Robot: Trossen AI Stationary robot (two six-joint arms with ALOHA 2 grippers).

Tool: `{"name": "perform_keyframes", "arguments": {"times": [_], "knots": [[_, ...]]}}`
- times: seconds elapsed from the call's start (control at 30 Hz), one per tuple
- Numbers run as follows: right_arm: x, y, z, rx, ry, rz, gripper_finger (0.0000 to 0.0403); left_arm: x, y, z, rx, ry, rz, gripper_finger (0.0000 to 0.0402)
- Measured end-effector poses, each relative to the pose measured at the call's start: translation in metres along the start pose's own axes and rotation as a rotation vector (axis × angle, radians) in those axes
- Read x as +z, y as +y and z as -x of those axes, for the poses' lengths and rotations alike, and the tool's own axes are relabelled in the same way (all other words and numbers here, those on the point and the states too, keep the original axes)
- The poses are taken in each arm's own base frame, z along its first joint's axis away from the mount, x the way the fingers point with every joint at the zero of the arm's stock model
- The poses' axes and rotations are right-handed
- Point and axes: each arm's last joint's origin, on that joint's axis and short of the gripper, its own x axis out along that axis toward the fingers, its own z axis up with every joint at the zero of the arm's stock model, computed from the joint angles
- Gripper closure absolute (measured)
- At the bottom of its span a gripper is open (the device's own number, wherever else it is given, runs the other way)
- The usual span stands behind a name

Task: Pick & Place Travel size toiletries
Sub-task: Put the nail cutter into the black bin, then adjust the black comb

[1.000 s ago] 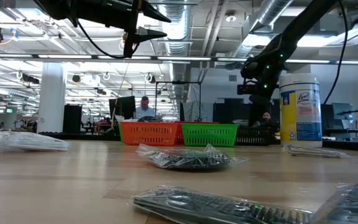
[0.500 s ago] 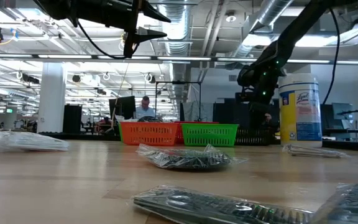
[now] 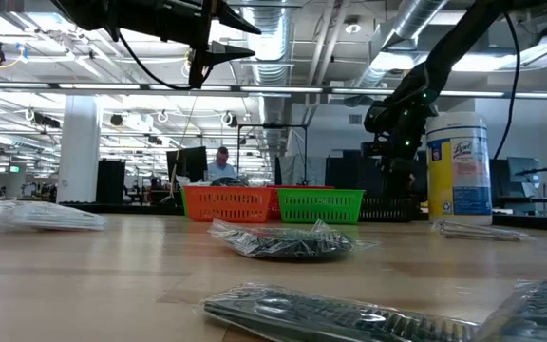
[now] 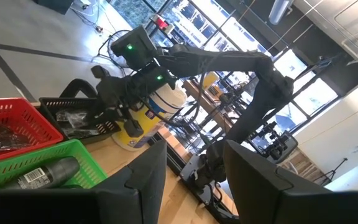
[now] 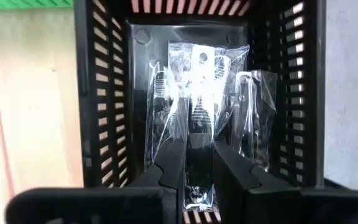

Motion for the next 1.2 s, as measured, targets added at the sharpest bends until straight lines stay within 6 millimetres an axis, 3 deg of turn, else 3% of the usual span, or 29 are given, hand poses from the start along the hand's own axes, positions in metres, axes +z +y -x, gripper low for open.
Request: {"name": "perform_keyframes", "arguments": {"times": [0.5,0.87,1.07,1.2], "knots": [[0.003,0.003,-0.001,0.008,0.001,0.057,0.0343,-0.001,-0.001,0.0,-0.003,0.003,0.004,0.0247],[-0.003,-0.006,0.002,-0.03,-0.013,-0.027,0.0286,-0.003,-0.003,0.001,-0.011,0.01,0.004,0.0247],[-0.001,-0.01,0.011,-0.077,-0.02,-0.053,0.0258,-0.003,-0.003,0.001,-0.01,0.01,0.004,0.0247],[0.006,-0.014,0.031,-0.132,-0.064,-0.045,0.0241,-0.003,-0.003,0.001,-0.01,0.009,0.004,0.0247]]}}
